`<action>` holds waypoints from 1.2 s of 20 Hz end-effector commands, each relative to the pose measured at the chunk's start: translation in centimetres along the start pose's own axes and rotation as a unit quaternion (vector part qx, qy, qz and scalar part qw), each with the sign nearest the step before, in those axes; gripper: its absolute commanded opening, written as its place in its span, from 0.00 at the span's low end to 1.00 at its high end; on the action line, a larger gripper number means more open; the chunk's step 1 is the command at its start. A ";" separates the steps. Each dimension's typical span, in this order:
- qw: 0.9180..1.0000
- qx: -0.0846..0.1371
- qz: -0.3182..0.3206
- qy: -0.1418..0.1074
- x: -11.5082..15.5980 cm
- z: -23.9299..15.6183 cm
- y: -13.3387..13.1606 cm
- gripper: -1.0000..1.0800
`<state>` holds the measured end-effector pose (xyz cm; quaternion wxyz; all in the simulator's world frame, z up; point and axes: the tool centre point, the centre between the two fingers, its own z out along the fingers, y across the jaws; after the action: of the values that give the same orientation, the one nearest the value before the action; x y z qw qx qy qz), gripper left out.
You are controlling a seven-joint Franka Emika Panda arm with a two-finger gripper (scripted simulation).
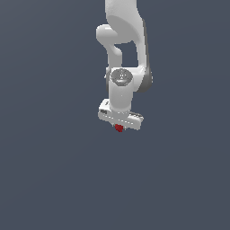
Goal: Pick up the object and move it to a goal position.
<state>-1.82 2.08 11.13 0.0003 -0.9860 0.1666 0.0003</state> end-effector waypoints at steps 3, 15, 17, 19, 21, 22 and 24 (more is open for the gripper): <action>1.000 0.000 0.000 0.000 2.0 -4.4 2.8 0.00; 1.000 0.000 0.000 0.000 7.6 -16.1 9.9 0.00; 1.000 0.000 0.000 0.000 8.5 -17.7 10.9 0.00; 1.000 0.000 0.000 0.000 9.2 -19.2 11.8 0.00; 1.000 0.000 0.000 0.000 9.9 -20.6 12.7 0.00; 1.000 0.000 0.000 0.000 10.3 -21.3 13.1 0.00; 1.000 0.000 0.000 0.000 10.9 -22.5 13.8 0.00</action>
<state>3.72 -13.87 32.65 0.0003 -0.9860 0.1668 -0.0003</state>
